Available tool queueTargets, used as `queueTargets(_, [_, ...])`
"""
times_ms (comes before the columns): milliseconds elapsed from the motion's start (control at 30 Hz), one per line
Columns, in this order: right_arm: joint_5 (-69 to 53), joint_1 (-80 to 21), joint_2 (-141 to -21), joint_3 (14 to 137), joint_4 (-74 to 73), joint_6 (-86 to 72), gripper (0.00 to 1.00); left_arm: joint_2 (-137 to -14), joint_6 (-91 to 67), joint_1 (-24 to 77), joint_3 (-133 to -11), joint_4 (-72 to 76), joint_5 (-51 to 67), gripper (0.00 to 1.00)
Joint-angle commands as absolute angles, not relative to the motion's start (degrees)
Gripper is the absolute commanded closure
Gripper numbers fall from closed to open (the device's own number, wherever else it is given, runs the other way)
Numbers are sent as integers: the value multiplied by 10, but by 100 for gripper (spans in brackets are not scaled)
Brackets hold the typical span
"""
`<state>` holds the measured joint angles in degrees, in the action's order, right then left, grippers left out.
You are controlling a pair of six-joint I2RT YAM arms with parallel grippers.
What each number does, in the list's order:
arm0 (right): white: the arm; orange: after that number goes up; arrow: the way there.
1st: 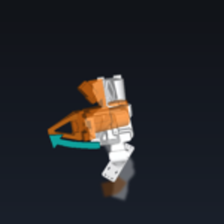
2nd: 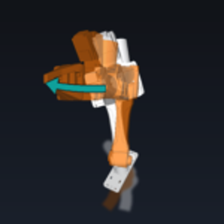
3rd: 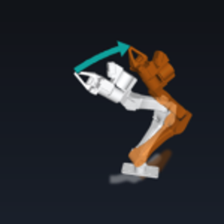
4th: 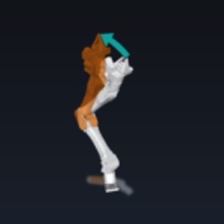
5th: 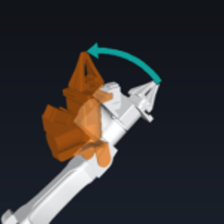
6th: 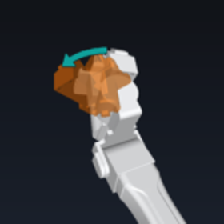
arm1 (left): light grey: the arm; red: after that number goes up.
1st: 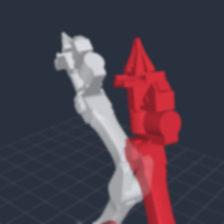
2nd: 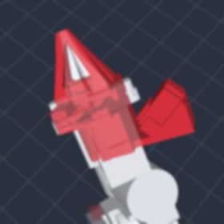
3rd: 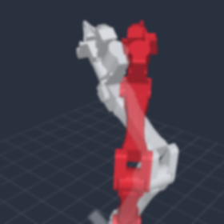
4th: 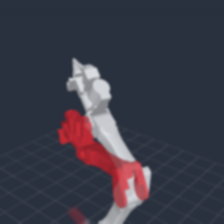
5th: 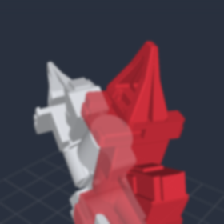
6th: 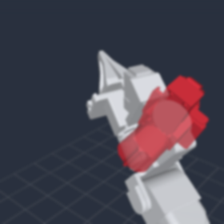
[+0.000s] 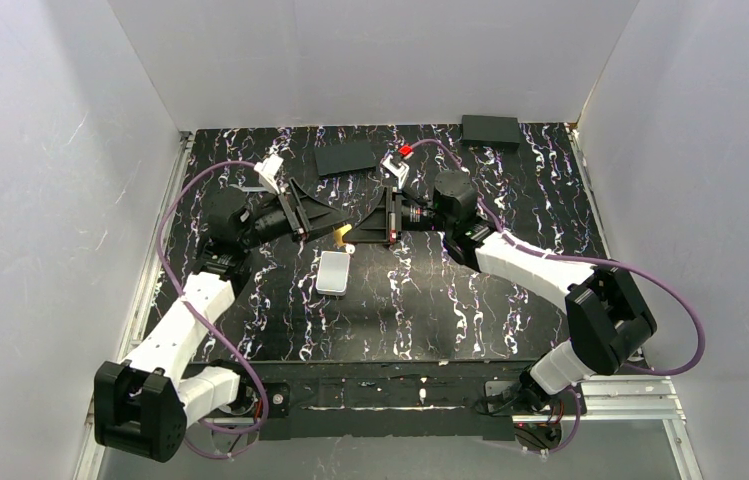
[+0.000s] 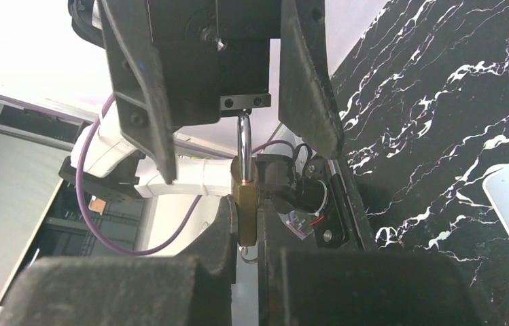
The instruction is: Unlock with the key
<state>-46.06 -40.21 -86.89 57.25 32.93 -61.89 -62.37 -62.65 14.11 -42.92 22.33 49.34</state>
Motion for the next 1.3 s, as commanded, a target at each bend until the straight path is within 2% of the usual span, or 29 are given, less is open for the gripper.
queueTargets(0, [-462,-404,-846,571,365,-624,99,-592,-635,142,-424,239,461,28])
queueTargets(67, [-457,-404,-843,571,364,-623,99,-579,-643,142,-410,239,445,29])
queueTargets(233, [-444,-404,-842,569,367,-623,99,-545,-669,143,-375,243,409,47])
queueTargets(467, [-435,-404,-855,565,401,-653,99,-534,-684,150,-351,259,390,52])
queueTargets(733, [-439,-404,-864,564,424,-669,99,-557,-694,162,-350,287,382,67])
queueTargets(1033, [-438,-404,-874,566,437,-682,99,-574,-705,175,-348,310,383,69])
queueTargets(1133, [-439,-404,-876,568,440,-685,99,-574,-706,176,-346,314,380,78])
queueTargets(1233, [-442,-404,-876,568,441,-685,99,-573,-706,177,-342,316,375,99])
queueTargets(1267, [-444,-404,-876,567,441,-686,99,-573,-708,177,-340,316,373,100])
